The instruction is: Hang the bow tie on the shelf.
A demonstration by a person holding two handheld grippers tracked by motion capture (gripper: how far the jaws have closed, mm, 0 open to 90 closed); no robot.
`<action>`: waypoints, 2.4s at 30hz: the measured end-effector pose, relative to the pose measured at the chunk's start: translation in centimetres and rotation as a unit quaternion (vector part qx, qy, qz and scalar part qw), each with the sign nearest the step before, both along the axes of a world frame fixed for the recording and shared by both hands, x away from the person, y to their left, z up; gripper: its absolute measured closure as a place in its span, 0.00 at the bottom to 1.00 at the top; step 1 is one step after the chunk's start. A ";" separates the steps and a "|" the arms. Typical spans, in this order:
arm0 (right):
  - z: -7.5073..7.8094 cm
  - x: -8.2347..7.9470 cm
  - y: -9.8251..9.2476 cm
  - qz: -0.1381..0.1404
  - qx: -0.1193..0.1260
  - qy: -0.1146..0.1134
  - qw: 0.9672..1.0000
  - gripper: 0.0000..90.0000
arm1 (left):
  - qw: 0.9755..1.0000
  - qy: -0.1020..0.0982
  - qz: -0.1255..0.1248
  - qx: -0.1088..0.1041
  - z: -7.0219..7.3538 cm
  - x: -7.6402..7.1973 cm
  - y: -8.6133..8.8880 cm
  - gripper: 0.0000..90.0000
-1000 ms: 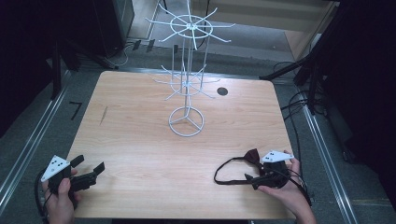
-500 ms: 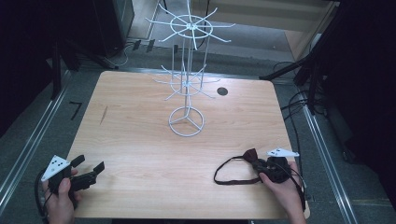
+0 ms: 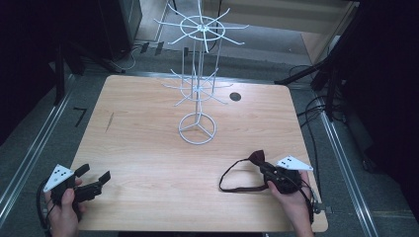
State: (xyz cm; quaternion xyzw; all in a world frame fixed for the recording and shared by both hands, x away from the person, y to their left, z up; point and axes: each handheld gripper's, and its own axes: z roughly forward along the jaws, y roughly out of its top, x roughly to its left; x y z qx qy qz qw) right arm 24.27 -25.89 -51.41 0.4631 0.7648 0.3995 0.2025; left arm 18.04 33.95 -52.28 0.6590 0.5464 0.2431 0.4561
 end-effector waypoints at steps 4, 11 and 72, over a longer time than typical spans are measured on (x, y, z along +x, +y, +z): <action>0.6 -0.3 0.6 0.008 0.009 -0.024 1.000 0.84 | 1.000 0.000 0.002 0.001 0.0 0.0 0.0 0.15; 1.3 -0.5 1.5 0.020 0.024 -0.042 0.999 0.84 | 1.000 0.000 0.005 0.001 0.0 0.0 0.0 0.15; 7.9 0.4 8.8 0.060 0.096 -0.141 0.984 0.84 | 1.000 0.001 0.004 -0.005 0.0 0.1 0.0 0.14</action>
